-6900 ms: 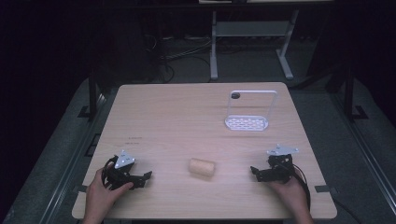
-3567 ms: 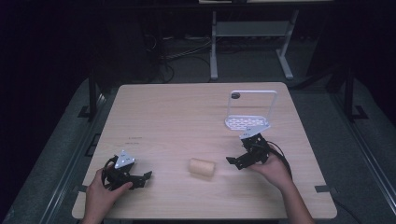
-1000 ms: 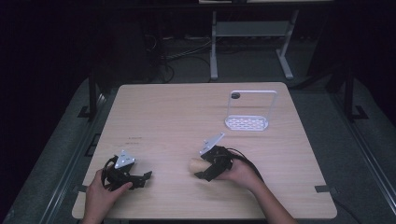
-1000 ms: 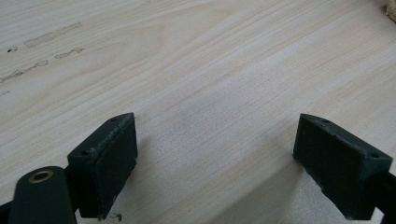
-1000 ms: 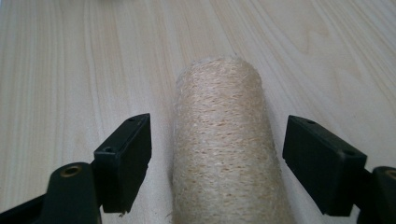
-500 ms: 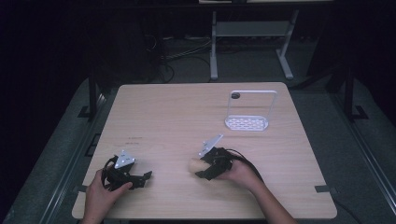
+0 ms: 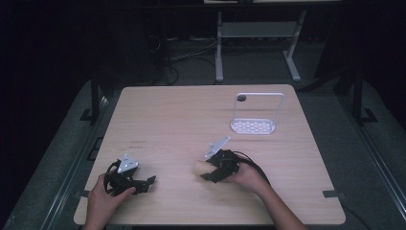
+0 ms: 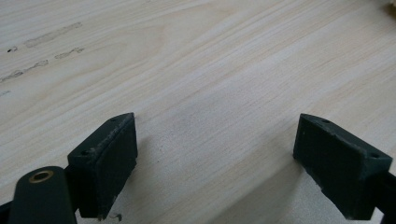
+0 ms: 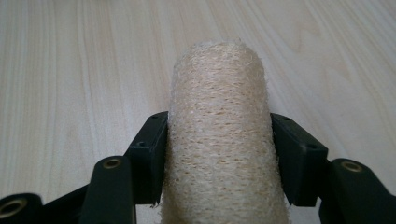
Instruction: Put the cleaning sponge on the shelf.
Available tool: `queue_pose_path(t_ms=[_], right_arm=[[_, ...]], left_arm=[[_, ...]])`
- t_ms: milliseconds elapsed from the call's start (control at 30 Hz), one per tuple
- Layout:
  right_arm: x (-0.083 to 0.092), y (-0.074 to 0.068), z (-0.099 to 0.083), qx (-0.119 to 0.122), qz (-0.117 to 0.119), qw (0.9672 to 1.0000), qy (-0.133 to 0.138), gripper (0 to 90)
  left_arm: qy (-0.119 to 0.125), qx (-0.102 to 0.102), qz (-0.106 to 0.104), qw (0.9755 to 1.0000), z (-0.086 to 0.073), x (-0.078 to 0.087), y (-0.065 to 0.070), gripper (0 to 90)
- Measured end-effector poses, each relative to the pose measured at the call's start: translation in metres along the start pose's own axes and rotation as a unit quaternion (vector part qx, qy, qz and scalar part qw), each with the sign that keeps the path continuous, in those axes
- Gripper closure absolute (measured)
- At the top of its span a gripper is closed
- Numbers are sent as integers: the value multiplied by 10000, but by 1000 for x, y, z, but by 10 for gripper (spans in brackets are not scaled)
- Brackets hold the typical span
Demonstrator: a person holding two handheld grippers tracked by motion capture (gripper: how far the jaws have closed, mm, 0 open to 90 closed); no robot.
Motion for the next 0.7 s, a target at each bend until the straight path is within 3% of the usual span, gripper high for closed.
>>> queue_pose_path(t_ms=[700], right_arm=[[15,16,7,-155,-110,9996,206,419]], left_arm=[[2,3,0,10000,0,0,0,131]])
Point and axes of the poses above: each handheld gripper's, and its own axes: x roughly backward along the jaws, z roughly out of its top, y roughly to its right, the point moved 9 cm from there along -x, roughly forward along the jaws, and after that the axes turned 10 degrees about z, right-handed, at the moved point
